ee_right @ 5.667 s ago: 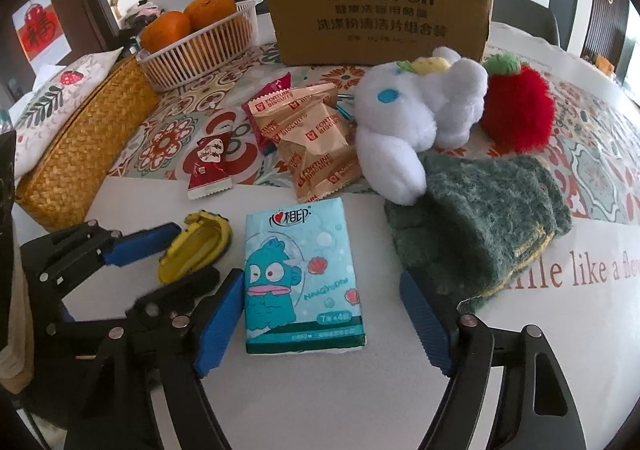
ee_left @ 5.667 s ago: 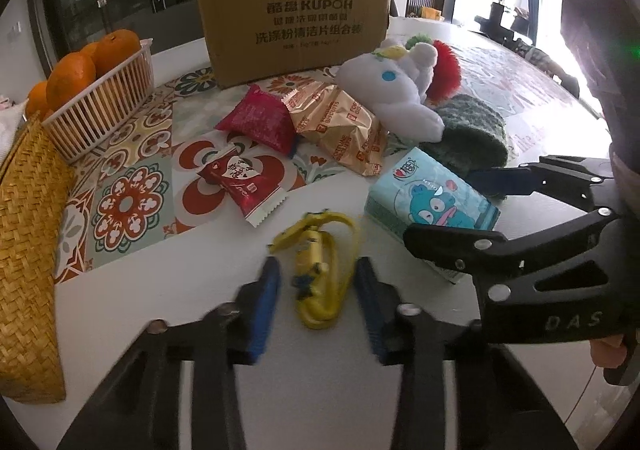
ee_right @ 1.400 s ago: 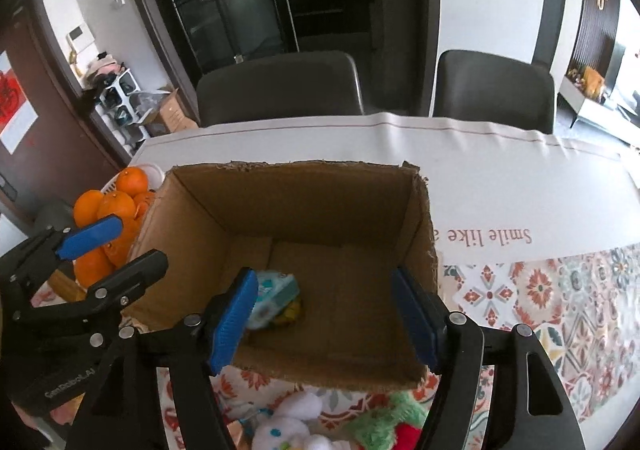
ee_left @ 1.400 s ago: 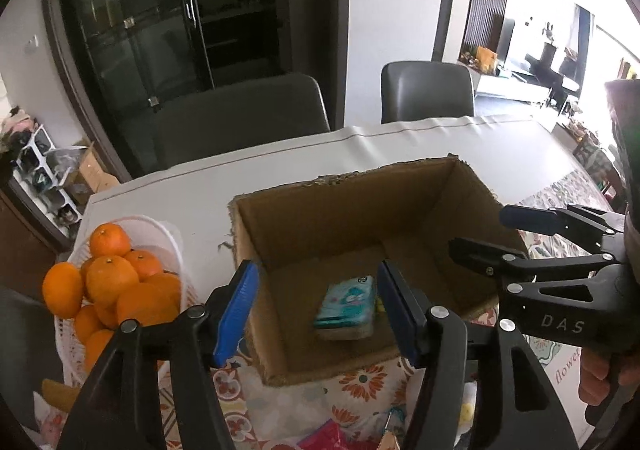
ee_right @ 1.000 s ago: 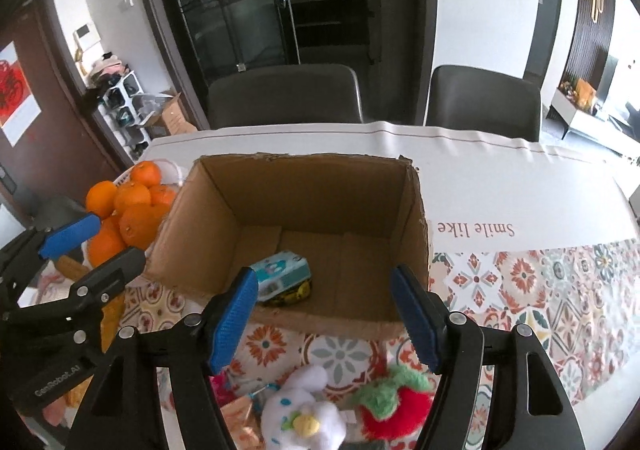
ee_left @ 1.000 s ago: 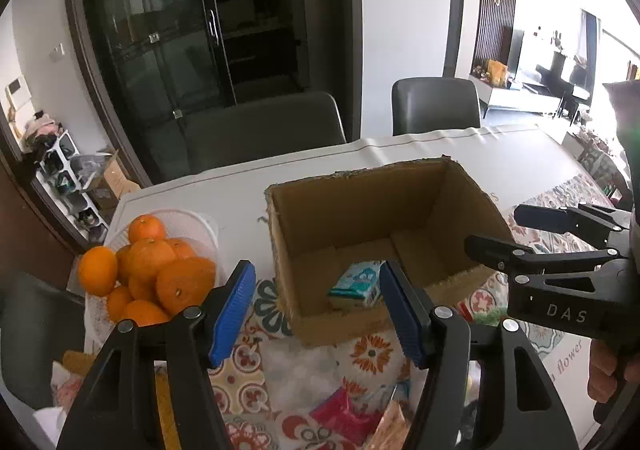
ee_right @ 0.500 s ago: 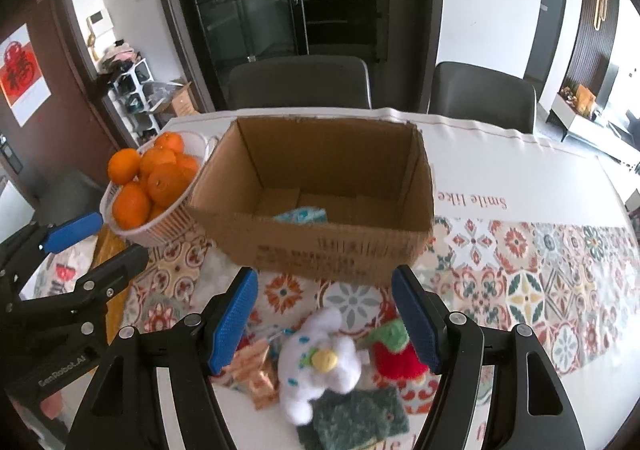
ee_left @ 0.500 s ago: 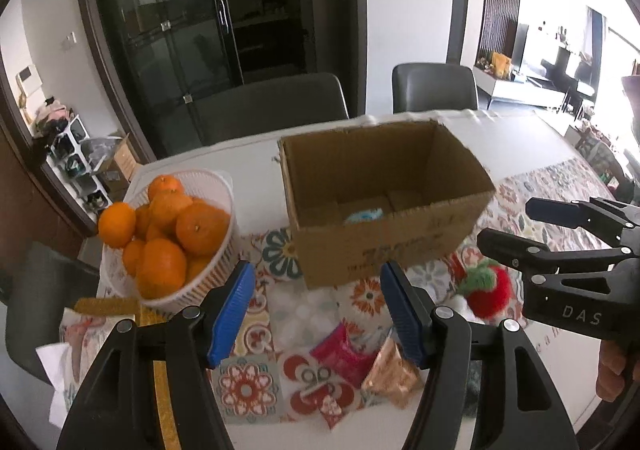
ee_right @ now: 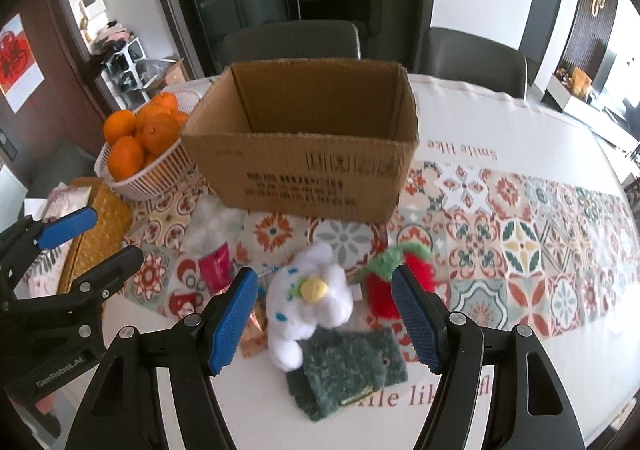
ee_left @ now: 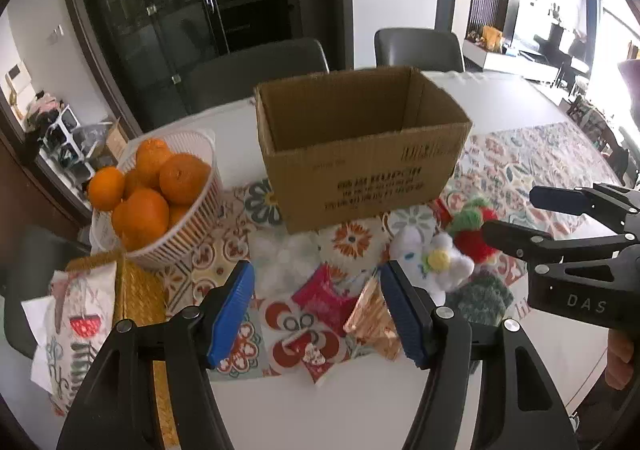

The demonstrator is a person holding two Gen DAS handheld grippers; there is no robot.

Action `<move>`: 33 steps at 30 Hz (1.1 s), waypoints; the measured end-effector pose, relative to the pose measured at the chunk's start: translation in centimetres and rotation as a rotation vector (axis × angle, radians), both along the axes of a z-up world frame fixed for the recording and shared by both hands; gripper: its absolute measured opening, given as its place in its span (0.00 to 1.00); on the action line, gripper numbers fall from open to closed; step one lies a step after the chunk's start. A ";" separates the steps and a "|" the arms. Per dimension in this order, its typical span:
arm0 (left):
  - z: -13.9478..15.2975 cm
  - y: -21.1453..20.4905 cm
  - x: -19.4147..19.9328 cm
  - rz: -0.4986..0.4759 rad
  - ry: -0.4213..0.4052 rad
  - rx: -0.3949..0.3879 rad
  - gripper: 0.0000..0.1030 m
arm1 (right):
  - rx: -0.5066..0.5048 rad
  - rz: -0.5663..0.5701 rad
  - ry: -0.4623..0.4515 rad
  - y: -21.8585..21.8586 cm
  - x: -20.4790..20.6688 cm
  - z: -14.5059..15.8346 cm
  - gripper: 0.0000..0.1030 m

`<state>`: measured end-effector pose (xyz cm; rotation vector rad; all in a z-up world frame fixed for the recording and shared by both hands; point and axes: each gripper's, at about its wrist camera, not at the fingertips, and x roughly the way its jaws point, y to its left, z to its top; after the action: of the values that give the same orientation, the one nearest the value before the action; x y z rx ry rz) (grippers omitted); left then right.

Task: Organize soft objects
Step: 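Grasp the red snack packet with the left tool while the right tool grasps the white plush bunny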

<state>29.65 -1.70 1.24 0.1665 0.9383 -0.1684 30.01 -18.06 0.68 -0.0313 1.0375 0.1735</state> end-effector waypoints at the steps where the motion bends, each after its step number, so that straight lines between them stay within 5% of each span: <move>1: -0.3 0.0 -0.1 0.003 0.009 0.004 0.63 | -0.005 -0.001 0.005 0.0 -0.1 -0.3 0.68; 33: -11.7 2.4 0.7 0.099 0.324 0.055 0.63 | -0.004 0.007 0.239 2.0 2.2 -10.3 0.70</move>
<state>30.37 0.71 -10.48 0.1450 1.2722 -0.0789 32.23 -16.04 -9.63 -0.0180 1.2764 0.1842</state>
